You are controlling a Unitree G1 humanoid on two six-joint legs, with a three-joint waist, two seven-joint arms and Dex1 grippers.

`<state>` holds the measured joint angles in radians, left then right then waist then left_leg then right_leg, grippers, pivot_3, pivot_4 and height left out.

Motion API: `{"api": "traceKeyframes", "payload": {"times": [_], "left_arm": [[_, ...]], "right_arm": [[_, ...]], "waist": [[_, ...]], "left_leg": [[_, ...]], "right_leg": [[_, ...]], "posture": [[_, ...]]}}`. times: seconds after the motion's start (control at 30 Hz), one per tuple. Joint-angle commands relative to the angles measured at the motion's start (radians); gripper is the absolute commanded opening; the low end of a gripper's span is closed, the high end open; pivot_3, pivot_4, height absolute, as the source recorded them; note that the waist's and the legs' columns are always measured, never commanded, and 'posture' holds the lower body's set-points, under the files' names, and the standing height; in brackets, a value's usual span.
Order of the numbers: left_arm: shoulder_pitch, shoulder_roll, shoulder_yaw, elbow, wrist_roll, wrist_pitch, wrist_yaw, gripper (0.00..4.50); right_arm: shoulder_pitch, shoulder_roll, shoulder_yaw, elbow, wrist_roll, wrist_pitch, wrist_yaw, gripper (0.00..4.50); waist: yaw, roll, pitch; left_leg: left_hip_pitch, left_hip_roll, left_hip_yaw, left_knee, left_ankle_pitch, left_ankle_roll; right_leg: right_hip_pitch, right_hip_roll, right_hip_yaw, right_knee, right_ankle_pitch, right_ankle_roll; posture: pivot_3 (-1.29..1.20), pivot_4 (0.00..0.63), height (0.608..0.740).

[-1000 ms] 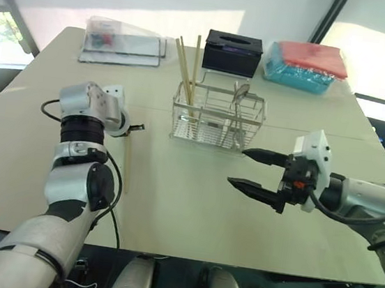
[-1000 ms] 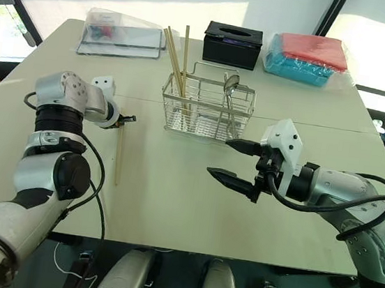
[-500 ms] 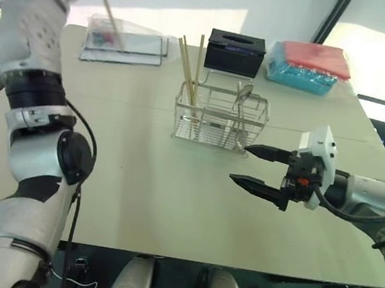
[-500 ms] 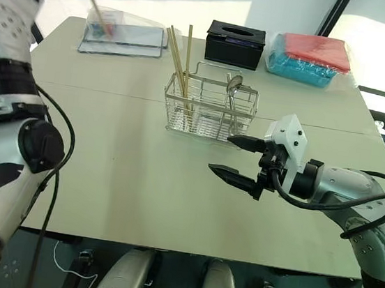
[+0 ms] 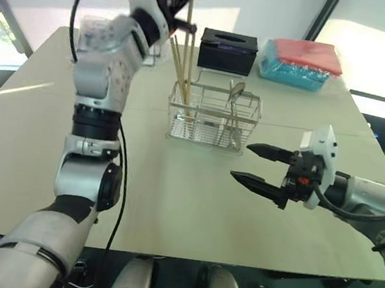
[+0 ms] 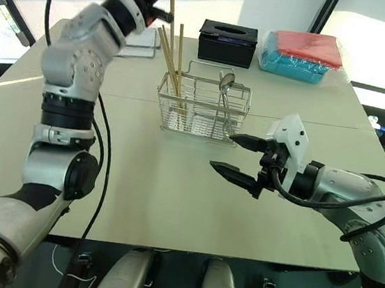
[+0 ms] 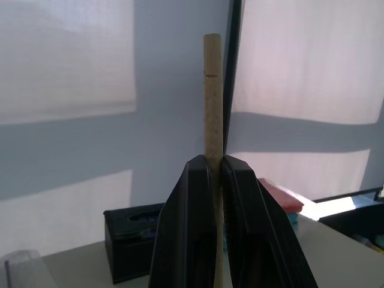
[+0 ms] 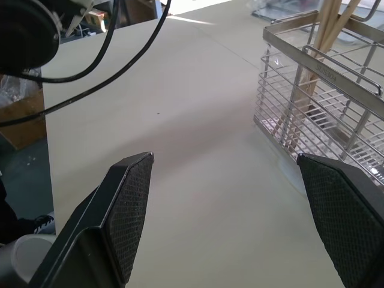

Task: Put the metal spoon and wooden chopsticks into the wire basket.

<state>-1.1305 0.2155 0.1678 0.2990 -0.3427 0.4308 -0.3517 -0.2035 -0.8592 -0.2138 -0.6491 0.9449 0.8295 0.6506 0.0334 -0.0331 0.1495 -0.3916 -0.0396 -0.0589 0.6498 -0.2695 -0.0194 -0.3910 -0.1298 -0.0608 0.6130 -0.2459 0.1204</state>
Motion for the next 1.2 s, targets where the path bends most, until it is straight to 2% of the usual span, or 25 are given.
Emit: {"api": "traceKeyframes", "payload": {"times": [0.03, 0.17, 0.47, 0.57, 0.8, 0.97, 1.07, 1.2], "left_arm": [[0.015, -0.011, -0.028, -0.072, 0.010, -0.019, 0.006, 0.05], [0.072, -0.044, -0.040, -0.082, 0.009, -0.020, 0.016, 0.05], [0.086, -0.067, -0.035, -0.068, 0.007, -0.017, 0.058, 0.05], [0.101, -0.076, -0.035, -0.073, -0.002, -0.004, 0.062, 1.03], [0.119, -0.073, -0.040, -0.145, -0.021, 0.052, 0.055, 4.37], [0.114, -0.034, -0.023, -0.177, -0.038, 0.099, 0.043, 4.45], [0.102, 0.069, -0.036, -0.197, -0.039, 0.132, -0.045, 4.45], [0.115, 0.267, -0.060, -0.229, -0.038, 0.149, -0.227, 4.45]], "right_arm": [[0.002, 0.007, -0.035, -0.043, 0.018, -0.011, -0.022, 3.97], [0.007, 0.015, -0.033, -0.053, 0.027, -0.008, -0.042, 3.97], [0.004, 0.015, -0.033, -0.045, 0.034, -0.012, -0.059, 3.97], [-0.003, 0.018, -0.032, -0.040, 0.035, -0.013, -0.065, 3.97], [-0.008, 0.007, -0.041, -0.008, 0.015, -0.029, -0.043, 3.97], [-0.023, -0.007, -0.040, 0.021, -0.011, -0.039, -0.018, 3.97], [-0.043, -0.035, -0.041, 0.064, -0.050, -0.058, 0.024, 3.97], [-0.064, -0.084, -0.060, 0.153, -0.108, -0.086, 0.079, 3.97]], "waist": [[0.005, 0.000, 0.000], [0.009, 0.000, 0.000], [0.006, 0.000, 0.000], [0.007, 0.000, 0.000], [0.007, 0.000, 0.000], [0.006, 0.000, 0.000], [0.001, 0.001, 0.000], [0.002, 0.002, 0.000]], "left_leg": [[0.000, 0.000, 0.000, 0.000, 0.000, 0.000], [0.000, -0.001, -0.001, 0.002, -0.001, 0.002], [0.000, -0.001, -0.001, 0.002, -0.001, 0.002], [0.000, -0.001, -0.001, 0.002, -0.001, 0.003], [-0.001, -0.001, -0.001, 0.002, -0.001, 0.003], [-0.001, -0.001, -0.001, 0.002, -0.001, 0.003], [0.000, 0.000, 0.000, 0.002, -0.001, 0.003], [0.000, 0.001, -0.001, 0.001, -0.001, 0.003]], "right_leg": [[0.000, 0.000, 0.000, 0.000, 0.000, 0.000], [0.002, -0.001, 0.000, -0.001, 0.000, 0.000], [0.001, 0.000, 0.000, -0.001, 0.000, 0.000], [0.001, 0.000, 0.000, -0.001, 0.000, 0.000], [0.001, 0.000, 0.000, -0.001, 0.000, 0.000], [0.001, 0.000, 0.000, -0.001, 0.000, 0.000], [0.000, 0.001, 0.000, 0.000, 0.000, 0.000], [0.000, 0.002, 0.001, 0.000, 0.000, -0.001]], "posture": [[0.00, 0.150, 0.667], [0.00, 0.150, 0.667], [0.00, 0.150, 0.667], [0.00, 0.150, 0.667], [0.00, 0.150, 0.667], [0.00, 0.150, 0.667], [0.00, 0.150, 0.667], [0.00, 0.150, 0.667]]}}
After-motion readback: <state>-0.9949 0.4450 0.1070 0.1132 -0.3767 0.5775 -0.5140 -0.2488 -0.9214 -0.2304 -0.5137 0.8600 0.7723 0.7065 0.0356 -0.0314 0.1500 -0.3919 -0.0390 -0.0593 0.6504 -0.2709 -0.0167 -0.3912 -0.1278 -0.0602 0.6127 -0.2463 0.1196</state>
